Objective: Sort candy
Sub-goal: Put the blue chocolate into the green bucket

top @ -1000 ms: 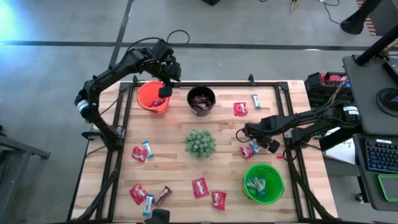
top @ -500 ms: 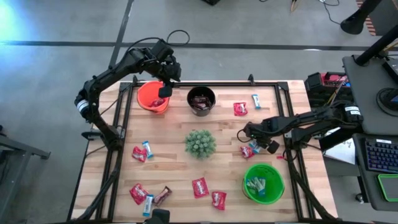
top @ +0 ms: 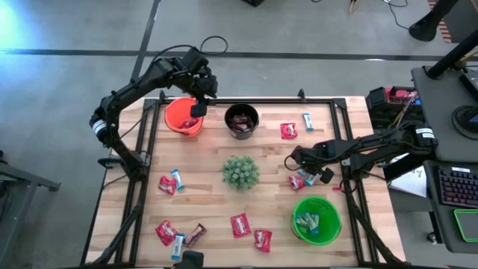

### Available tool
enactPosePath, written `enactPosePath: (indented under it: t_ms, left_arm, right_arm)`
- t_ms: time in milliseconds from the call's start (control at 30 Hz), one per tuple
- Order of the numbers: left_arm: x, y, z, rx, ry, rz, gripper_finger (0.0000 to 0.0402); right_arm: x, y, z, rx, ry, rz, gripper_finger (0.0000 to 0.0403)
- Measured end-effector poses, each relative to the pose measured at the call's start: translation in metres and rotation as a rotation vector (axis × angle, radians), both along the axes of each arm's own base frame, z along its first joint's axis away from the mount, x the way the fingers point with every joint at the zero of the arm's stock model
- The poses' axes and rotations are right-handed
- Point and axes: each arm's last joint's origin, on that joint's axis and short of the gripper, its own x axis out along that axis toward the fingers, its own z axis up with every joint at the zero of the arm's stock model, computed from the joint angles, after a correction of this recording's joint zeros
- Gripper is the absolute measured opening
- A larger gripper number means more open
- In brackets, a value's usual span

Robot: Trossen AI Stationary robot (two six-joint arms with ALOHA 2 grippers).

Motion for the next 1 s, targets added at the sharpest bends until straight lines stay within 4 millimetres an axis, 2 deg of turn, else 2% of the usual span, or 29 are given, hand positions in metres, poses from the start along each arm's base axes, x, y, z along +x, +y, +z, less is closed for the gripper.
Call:
enactPosePath:
  t_ms: [167, 400, 667, 1000]
  left_arm:
    - [0.0, 0.0, 0.0, -0.003, 0.003, 0.0, 0.013]
    - [-0.002, -0.002, -0.002, -0.029, 0.027, 0.011, 0.013]
    - [-0.006, -0.003, -0.004, -0.064, 0.089, 0.097, 0.013]
    - [-0.01, -0.006, -0.005, -0.097, 0.112, 0.122, 0.013]
  right_arm:
    - [0.007, 0.0, 0.012, -0.022, -0.046, 0.09, 0.0031]
    - [0.021, -0.001, 0.045, -0.099, -0.177, 0.296, 0.003]
    - [0.032, 0.0, 0.092, -0.132, -0.23, 0.594, 0.0029]
    - [0.027, 0.005, 0.159, -0.169, -0.162, 0.87, 0.0029]
